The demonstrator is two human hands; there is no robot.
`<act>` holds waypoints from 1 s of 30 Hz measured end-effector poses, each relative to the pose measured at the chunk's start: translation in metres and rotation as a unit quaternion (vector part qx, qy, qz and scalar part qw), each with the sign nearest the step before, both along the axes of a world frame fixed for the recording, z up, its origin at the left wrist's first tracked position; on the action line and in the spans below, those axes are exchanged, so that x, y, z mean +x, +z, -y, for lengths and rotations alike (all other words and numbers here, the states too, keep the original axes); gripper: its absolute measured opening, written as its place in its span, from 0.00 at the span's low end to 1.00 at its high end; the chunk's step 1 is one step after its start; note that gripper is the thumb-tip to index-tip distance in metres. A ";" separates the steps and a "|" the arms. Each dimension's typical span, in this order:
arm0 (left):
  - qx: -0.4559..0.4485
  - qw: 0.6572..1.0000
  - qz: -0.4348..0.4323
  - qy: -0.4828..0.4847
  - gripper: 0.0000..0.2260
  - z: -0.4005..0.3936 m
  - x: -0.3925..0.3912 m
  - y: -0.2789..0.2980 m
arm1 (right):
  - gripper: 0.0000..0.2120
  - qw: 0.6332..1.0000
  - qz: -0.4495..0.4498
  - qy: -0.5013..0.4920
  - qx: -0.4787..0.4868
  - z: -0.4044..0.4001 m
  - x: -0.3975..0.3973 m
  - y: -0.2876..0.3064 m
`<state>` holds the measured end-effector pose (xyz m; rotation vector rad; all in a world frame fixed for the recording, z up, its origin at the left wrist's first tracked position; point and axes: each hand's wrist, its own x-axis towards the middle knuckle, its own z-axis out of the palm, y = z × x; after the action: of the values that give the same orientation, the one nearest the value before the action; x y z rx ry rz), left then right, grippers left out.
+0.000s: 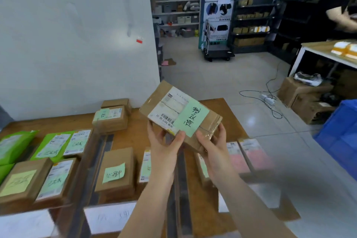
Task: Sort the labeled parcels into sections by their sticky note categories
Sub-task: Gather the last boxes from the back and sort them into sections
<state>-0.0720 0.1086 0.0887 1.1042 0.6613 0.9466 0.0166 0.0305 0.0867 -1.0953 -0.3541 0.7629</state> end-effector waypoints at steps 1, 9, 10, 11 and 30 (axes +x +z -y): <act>0.000 1.000 0.001 -0.002 0.38 0.012 0.002 -0.001 | 0.41 1.000 0.000 0.002 0.000 0.015 0.001 0.000; 0.007 0.998 -0.052 -0.036 0.31 0.067 0.026 -0.001 | 0.22 0.992 0.082 -0.040 -0.093 0.098 0.039 0.005; 0.016 0.997 -0.065 -0.037 0.31 0.073 0.031 0.001 | 0.21 0.989 0.095 -0.046 -0.103 0.105 0.044 0.007; 0.023 0.996 -0.074 -0.041 0.31 0.077 0.035 0.002 | 0.21 0.987 0.105 -0.051 -0.112 0.111 0.049 0.008; -0.053 0.986 -0.108 -0.116 0.18 0.050 0.172 -0.049 | 0.09 0.965 0.131 -0.051 -0.222 0.098 0.189 -0.029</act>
<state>0.0999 0.0581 0.0399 1.1693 0.7324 0.5913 0.2052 -0.0671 0.0581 -1.6339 -0.3558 0.6195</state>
